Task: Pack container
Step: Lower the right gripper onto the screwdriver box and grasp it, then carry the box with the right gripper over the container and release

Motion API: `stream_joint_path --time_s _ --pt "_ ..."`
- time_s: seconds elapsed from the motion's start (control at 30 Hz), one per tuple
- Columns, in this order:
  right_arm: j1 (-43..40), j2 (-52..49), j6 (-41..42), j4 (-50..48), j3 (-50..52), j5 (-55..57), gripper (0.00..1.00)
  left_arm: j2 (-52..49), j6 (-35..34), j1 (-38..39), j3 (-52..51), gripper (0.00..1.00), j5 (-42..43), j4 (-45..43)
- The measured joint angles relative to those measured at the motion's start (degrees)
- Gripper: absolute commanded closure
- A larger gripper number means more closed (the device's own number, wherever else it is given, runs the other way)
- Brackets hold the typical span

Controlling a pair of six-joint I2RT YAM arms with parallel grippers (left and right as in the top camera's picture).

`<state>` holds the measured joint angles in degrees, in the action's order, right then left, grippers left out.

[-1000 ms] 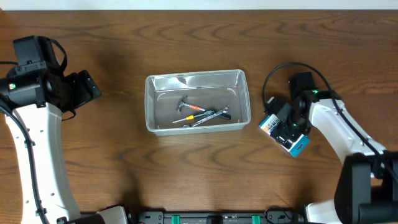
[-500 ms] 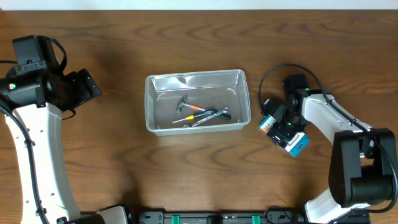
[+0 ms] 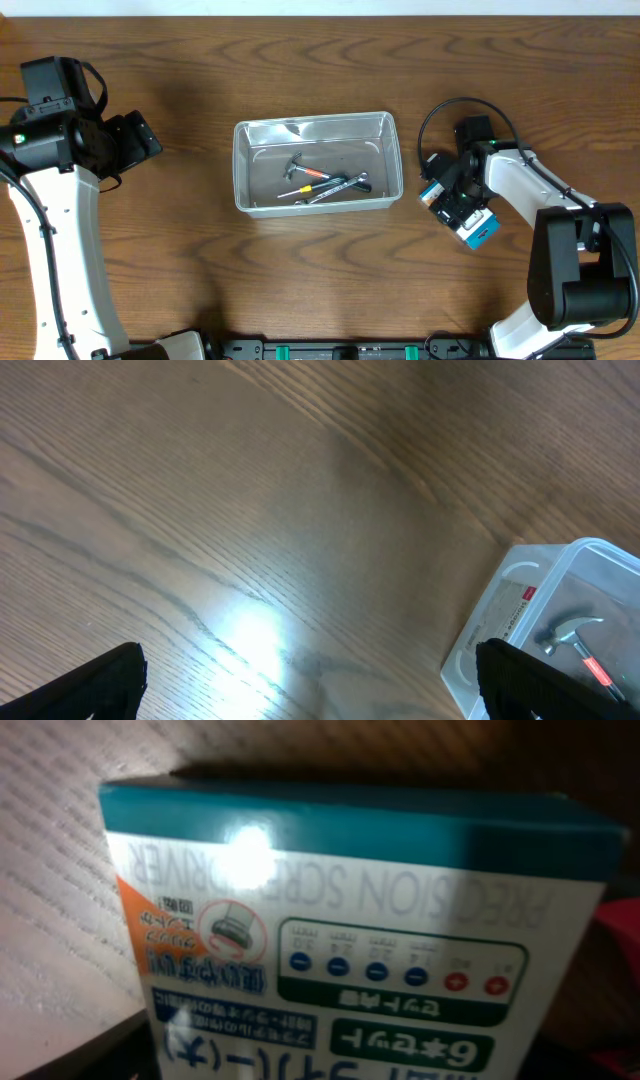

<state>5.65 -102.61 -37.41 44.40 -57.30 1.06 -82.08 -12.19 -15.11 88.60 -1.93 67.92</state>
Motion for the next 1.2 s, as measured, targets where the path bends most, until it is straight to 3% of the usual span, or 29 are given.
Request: stream_joint_path --time_s 0.1,0.5,0.67,0.8,0.97,1.2 --pt "0.00 0.00 0.81 0.00 -0.04 0.02 0.29 0.00 0.00 0.00 0.00 0.02 0.00 0.00" --pt "0.00 -0.02 2.49 2.82 -1.51 -0.61 0.39 0.00 0.00 0.00 0.00 0.02 0.00 0.00" --pt "0.00 0.70 3.89 10.03 -9.77 -1.11 0.64 0.00 0.00 0.00 0.00 0.02 0.00 0.00" --pt "0.22 3.32 6.99 13.40 -21.94 -1.46 0.55 0.00 0.00 0.00 0.00 0.02 0.02 0.00" --pt "3.41 6.19 8.52 12.90 -34.62 -2.36 0.52 0.00 0.00 0.00 0.00 0.02 0.00 0.00" --pt "16.37 6.27 7.72 4.00 -38.14 -3.45 0.55 0.00 0.00 0.00 0.00 0.02 0.00 0.00"
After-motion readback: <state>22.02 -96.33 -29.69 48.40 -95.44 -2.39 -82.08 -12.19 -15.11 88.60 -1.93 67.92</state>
